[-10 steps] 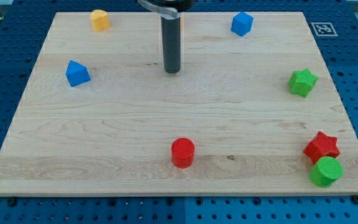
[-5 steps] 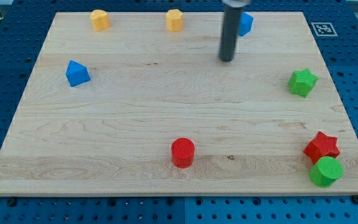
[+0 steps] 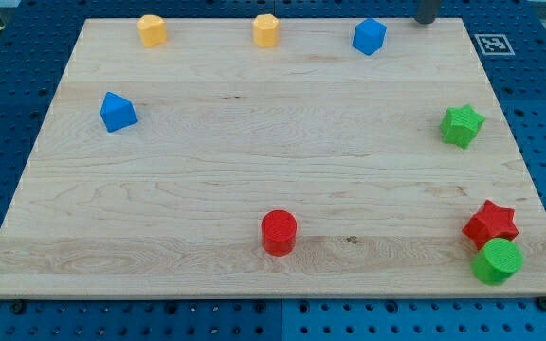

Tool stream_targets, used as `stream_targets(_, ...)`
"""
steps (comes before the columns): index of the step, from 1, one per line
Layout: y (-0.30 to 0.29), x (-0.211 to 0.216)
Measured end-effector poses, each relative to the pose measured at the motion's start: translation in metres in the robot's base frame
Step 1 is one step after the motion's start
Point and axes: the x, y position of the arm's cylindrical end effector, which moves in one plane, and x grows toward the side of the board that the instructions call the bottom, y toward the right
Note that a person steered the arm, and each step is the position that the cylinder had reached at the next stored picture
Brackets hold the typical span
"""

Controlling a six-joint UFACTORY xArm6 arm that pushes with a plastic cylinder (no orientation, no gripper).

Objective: Move the cube towards the bottom left side of the board

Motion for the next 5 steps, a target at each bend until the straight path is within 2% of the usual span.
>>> stream_targets(2,-0.071,0.013)
stream_targets(5,-0.101,0.071)
